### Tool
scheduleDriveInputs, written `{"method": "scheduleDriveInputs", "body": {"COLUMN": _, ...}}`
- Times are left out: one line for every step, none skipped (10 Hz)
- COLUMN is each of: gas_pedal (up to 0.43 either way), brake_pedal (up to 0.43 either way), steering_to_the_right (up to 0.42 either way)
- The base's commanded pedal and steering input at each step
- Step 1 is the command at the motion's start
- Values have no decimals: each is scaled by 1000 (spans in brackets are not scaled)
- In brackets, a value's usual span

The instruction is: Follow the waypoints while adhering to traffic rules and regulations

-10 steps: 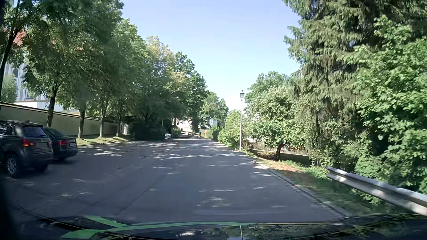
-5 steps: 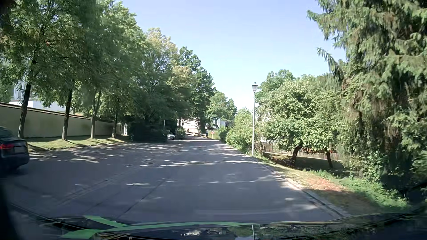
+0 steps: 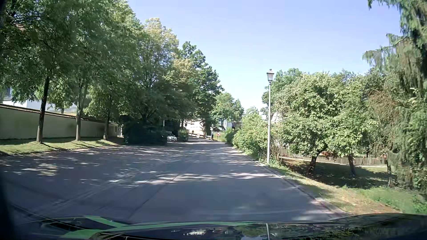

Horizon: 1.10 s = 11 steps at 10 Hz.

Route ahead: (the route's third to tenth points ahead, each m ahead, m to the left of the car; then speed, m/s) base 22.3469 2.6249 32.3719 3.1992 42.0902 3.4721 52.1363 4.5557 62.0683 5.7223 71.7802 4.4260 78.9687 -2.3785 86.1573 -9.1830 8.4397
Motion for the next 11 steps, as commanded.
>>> {"method": "scheduleDriveInputs", "body": {"gas_pedal": 150, "brake_pedal": 0, "steering_to_the_right": -26}}
{"method": "scheduleDriveInputs", "body": {"gas_pedal": 150, "brake_pedal": 0, "steering_to_the_right": -26}}
{"method": "scheduleDriveInputs", "body": {"gas_pedal": 138, "brake_pedal": 0, "steering_to_the_right": -25}}
{"method": "scheduleDriveInputs", "body": {"gas_pedal": 118, "brake_pedal": 0, "steering_to_the_right": -25}}
{"method": "scheduleDriveInputs", "body": {"gas_pedal": 118, "brake_pedal": 0, "steering_to_the_right": -25}}
{"method": "scheduleDriveInputs", "body": {"gas_pedal": 118, "brake_pedal": 0, "steering_to_the_right": -25}}
{"method": "scheduleDriveInputs", "body": {"gas_pedal": 118, "brake_pedal": 0, "steering_to_the_right": -25}}
{"method": "scheduleDriveInputs", "body": {"gas_pedal": 118, "brake_pedal": 0, "steering_to_the_right": -24}}
{"method": "scheduleDriveInputs", "body": {"gas_pedal": 118, "brake_pedal": 0, "steering_to_the_right": -19}}
{"method": "scheduleDriveInputs", "body": {"gas_pedal": 118, "brake_pedal": 0, "steering_to_the_right": -17}}
{"method": "scheduleDriveInputs", "body": {"gas_pedal": 118, "brake_pedal": 0, "steering_to_the_right": -17}}
